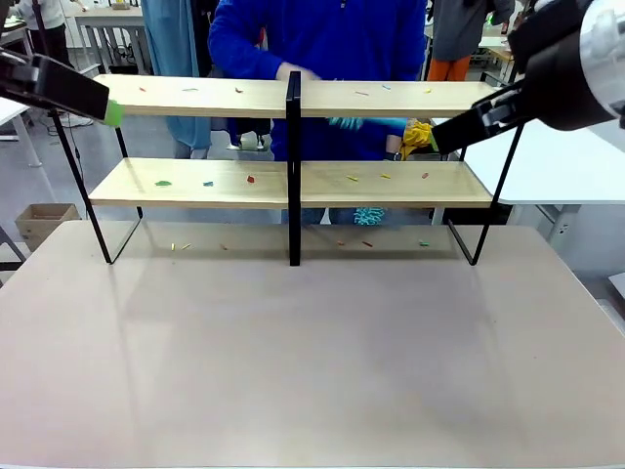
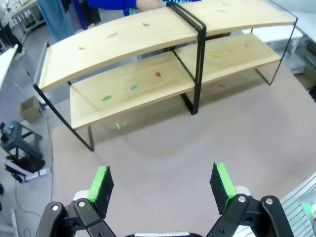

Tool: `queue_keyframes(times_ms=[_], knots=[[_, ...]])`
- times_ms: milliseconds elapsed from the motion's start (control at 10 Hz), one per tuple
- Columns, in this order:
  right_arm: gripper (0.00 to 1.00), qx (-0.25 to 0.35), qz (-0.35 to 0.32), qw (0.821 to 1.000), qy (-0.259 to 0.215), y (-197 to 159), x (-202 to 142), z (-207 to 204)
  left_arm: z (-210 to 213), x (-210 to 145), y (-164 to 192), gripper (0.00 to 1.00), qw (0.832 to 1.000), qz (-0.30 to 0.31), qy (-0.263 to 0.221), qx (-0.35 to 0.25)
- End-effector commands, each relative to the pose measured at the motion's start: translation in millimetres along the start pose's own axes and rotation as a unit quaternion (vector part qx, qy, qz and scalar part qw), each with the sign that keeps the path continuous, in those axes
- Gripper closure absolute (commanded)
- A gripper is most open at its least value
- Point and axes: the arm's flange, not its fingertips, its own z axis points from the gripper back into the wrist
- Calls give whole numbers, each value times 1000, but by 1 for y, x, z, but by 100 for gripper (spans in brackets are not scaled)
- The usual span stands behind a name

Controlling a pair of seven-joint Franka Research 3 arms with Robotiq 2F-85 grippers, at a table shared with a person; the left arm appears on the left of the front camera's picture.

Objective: Clean the shelves.
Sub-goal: Pick up the Duster when the human hands it over.

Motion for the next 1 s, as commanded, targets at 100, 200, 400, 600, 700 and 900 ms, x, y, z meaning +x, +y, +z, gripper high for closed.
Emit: queue_keyframes(times_ms=[100,200,400,600,700,900], knots=[[0,12,-36,999,-6,4,10,-1,11,-1,-5,0,998,37,-55,-2],[0,9,-45,999,-17,5,12,2,17,-2,-4,0,996,39,-76,-8],[0,10,-44,999,-22,6,12,5,15,-2,-7,0,995,36,-89,-27],[0,16,-52,998,-32,6,12,5,12,-1,-11,0,997,23,-69,-34],[0,16,-55,998,-35,6,12,5,11,-1,-12,0,997,14,-62,-35],[0,20,-58,998,-34,6,12,2,10,-2,-13,0,997,8,-66,-46]])
